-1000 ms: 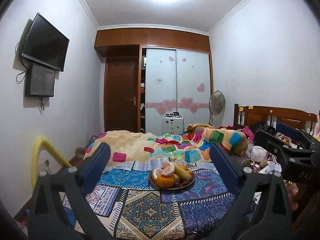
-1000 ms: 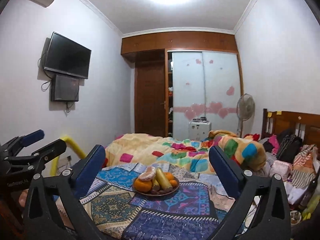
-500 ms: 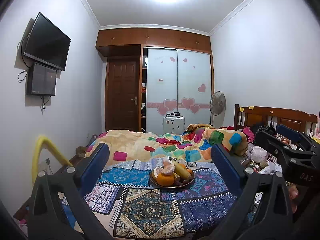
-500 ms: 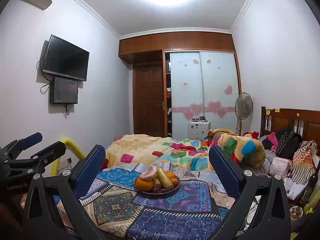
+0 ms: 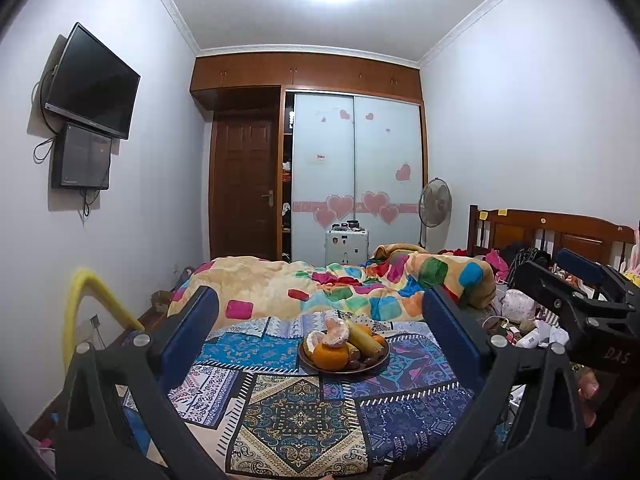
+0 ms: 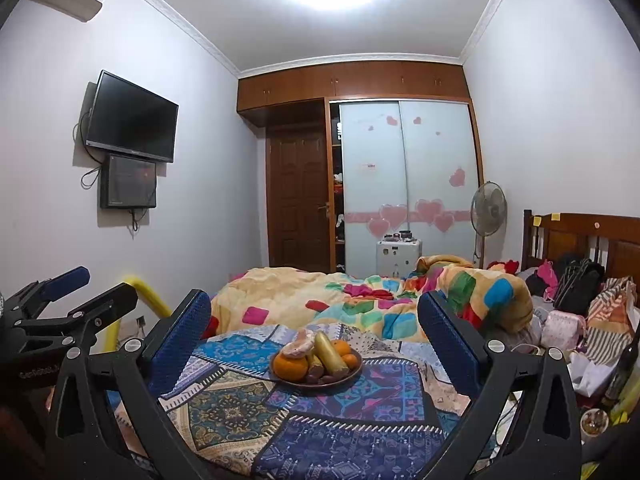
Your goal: Organize fruits
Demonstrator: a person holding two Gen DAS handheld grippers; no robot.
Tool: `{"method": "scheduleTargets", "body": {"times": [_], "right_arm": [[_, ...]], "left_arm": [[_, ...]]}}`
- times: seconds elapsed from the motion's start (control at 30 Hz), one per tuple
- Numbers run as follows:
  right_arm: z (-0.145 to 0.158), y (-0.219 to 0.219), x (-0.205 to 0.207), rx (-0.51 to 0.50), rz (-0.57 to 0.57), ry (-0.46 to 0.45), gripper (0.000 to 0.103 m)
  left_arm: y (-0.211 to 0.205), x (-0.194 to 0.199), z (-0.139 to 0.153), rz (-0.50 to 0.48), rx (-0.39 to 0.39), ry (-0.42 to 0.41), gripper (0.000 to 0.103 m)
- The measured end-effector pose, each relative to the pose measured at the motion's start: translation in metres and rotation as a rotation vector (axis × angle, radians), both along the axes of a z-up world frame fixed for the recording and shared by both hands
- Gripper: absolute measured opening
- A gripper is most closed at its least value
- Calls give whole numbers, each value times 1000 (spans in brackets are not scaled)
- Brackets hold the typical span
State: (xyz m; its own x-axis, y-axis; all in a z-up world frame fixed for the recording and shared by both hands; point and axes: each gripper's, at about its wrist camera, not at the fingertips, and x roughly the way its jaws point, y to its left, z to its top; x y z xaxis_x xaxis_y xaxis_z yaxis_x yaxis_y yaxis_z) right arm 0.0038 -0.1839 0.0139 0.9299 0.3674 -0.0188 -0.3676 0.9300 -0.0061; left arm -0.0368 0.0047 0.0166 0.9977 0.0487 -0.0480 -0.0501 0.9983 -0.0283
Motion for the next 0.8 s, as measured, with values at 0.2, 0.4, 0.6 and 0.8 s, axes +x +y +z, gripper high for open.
{"method": "scheduleTargets", "body": {"times": [0.2,0.4,0.6,0.8], "right_arm": [[0,-1,0,0,0,1,103],[0,-1,0,5,-1,3,103],[1,0,0,9,1,8,103],[0,1,0,11,0,8,103]], "left_arm": [[1,3,-2,-15,-9,11,103],[-1,4,-2,-14,-6,15,103],[-3,6,-1,-18,-4,16,103],[-4,8,-1,-20,-5,20,103]]}}
